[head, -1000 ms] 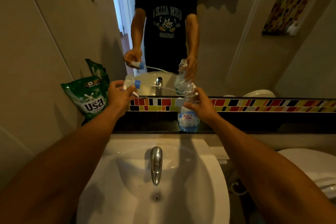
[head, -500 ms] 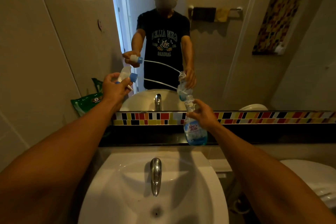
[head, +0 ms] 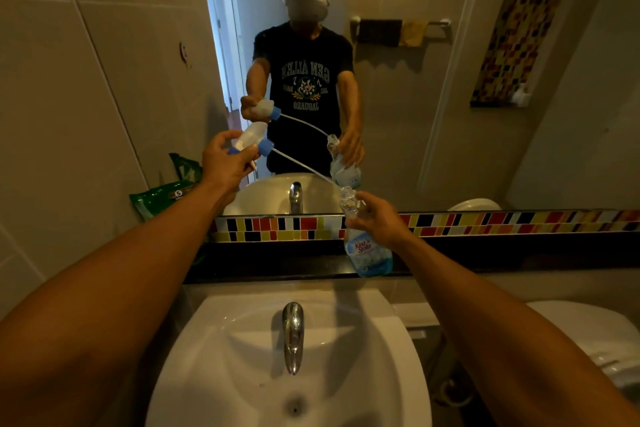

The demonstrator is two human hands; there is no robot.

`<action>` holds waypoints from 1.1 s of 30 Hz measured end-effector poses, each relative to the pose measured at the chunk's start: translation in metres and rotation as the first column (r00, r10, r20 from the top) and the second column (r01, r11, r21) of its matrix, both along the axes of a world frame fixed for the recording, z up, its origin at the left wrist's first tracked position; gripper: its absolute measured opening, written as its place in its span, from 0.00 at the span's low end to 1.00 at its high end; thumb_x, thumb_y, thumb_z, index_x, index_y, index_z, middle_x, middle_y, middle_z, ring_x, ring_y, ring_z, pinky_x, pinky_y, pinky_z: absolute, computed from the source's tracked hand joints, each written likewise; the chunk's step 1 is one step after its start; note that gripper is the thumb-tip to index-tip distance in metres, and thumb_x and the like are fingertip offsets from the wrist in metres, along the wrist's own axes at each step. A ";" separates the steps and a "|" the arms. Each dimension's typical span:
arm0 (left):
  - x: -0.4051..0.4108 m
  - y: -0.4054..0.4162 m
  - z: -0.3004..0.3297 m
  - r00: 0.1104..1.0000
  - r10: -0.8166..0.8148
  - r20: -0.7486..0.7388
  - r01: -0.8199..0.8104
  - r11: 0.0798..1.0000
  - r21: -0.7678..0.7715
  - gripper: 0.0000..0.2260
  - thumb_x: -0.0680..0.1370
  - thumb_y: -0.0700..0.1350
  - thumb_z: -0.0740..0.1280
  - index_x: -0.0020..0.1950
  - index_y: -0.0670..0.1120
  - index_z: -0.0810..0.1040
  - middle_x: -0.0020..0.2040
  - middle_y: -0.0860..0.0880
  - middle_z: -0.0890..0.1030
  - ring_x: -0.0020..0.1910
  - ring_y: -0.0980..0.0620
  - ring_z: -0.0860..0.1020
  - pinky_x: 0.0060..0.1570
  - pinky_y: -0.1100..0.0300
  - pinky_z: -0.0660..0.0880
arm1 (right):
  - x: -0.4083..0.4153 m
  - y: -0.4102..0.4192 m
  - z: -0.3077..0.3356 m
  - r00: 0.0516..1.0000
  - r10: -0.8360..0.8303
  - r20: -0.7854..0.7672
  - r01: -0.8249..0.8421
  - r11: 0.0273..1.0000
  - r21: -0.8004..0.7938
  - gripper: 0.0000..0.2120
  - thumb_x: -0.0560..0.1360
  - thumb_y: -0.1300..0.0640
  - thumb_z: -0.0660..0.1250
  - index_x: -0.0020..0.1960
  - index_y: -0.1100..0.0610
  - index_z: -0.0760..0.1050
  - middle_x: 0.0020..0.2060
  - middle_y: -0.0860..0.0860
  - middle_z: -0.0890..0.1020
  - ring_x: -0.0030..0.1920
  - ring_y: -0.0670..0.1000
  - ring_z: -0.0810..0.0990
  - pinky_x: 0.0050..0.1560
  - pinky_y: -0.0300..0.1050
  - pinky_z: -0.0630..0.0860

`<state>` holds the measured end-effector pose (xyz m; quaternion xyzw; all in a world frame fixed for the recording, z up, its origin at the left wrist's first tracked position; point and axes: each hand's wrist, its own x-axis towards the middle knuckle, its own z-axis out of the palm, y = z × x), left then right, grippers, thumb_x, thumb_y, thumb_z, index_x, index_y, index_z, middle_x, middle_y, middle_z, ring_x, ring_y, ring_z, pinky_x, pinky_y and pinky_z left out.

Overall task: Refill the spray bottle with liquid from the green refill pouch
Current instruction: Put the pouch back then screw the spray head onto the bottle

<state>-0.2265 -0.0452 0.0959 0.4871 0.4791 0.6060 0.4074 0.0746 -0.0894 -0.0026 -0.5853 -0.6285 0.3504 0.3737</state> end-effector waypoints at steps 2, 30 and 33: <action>0.007 0.000 0.003 0.998 -0.057 0.008 0.056 0.998 0.016 0.22 0.77 0.37 0.72 0.69 0.44 0.72 0.58 0.46 0.76 0.48 0.50 0.80 0.43 0.60 0.80 | -0.003 0.001 0.003 1.000 0.028 0.005 -0.028 1.000 -0.005 0.33 0.77 0.64 0.75 0.78 0.56 0.67 0.59 0.53 0.79 0.62 0.53 0.80 0.58 0.46 0.79; 0.047 -0.009 -0.021 0.936 -0.340 -0.094 0.339 0.940 -0.024 0.18 0.76 0.35 0.72 0.59 0.54 0.77 0.61 0.45 0.78 0.57 0.45 0.80 0.44 0.59 0.82 | -0.049 0.014 0.026 0.982 0.168 0.084 -0.174 0.983 0.065 0.27 0.76 0.51 0.76 0.72 0.49 0.73 0.56 0.54 0.84 0.57 0.56 0.83 0.59 0.63 0.83; 0.046 -0.011 -0.022 0.925 -0.364 -0.107 0.362 0.931 -0.037 0.18 0.76 0.35 0.72 0.58 0.55 0.76 0.60 0.46 0.78 0.56 0.46 0.80 0.47 0.56 0.82 | -0.049 0.012 0.026 0.982 0.183 0.054 -0.186 0.981 0.057 0.26 0.76 0.52 0.76 0.73 0.48 0.74 0.58 0.54 0.84 0.59 0.56 0.83 0.60 0.62 0.83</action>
